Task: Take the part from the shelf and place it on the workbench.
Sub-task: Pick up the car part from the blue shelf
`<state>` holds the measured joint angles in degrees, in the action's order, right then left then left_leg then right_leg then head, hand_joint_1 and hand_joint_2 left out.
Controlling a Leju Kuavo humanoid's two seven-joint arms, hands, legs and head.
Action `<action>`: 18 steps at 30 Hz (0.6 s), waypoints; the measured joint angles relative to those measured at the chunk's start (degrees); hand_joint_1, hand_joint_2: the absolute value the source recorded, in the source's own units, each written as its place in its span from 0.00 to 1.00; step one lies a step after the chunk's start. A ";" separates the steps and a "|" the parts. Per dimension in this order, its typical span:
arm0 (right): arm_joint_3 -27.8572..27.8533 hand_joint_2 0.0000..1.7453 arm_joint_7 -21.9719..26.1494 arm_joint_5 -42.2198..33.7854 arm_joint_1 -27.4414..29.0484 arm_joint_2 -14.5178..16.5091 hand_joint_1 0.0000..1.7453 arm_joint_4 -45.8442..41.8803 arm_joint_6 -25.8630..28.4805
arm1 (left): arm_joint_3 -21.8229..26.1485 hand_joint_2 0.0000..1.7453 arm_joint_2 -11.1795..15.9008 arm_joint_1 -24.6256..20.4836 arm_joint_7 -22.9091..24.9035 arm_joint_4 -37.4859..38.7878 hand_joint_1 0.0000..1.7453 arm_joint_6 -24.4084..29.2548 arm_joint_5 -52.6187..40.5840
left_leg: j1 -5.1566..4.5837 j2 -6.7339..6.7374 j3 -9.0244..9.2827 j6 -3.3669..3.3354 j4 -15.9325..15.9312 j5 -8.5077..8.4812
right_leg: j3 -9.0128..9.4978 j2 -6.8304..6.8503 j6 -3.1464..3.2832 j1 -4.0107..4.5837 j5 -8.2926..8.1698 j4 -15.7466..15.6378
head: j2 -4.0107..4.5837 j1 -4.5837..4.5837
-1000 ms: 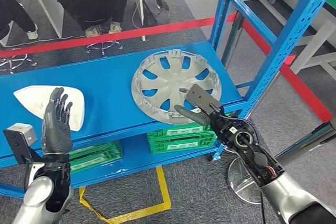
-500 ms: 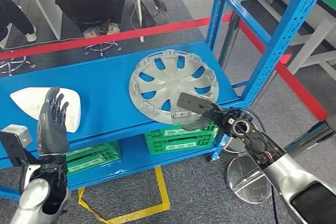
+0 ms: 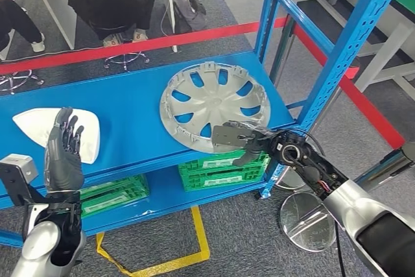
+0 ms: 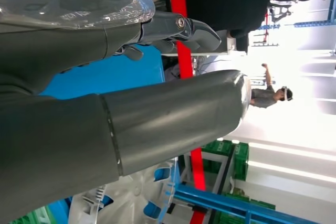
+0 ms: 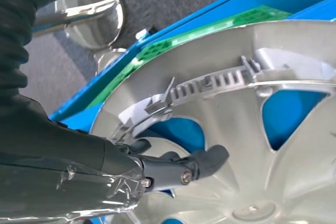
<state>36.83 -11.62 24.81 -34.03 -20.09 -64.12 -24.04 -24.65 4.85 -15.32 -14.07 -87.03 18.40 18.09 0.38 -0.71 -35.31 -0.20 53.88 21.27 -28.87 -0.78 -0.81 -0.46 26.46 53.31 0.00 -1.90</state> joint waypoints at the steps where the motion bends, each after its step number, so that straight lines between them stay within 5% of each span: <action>1: 0.45 1.00 0.78 0.67 -0.57 0.01 0.00 0.74 -0.10 | 0.00 0.00 0.00 -0.01 0.10 -0.03 0.00 0.01 -0.04 | 0.00 0.00 0.00 0.00 0.00 0.00 | 0.00 0.00 0.00 0.00 0.00 0.00 | 0.00 0.00; 10: 4.92 1.00 12.37 12.67 -5.67 1.29 0.00 11.83 8.12 | -0.01 0.00 0.02 0.04 0.15 -0.55 0.00 0.91 0.09 | 0.00 -0.04 0.00 0.00 0.00 0.00 | 0.03 0.03 0.00 0.02 0.00 0.01 | 0.00 0.04; 18: 7.77 1.00 15.30 20.56 -7.24 3.22 0.00 19.14 13.90 | -0.01 0.00 0.26 0.23 -0.06 -0.93 0.00 1.54 0.48 | 0.01 -0.05 0.00 0.01 -0.01 0.01 | 0.02 0.08 0.00 0.03 0.03 0.01 | 0.01 0.03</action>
<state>44.60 3.68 45.37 -41.28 -16.87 -44.98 -10.14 -24.65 5.11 -15.09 -14.13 -87.96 19.94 18.57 0.39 -0.76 -35.31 -0.19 53.86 21.28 -28.84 -0.70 -0.81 -0.43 26.50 53.32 0.01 -1.87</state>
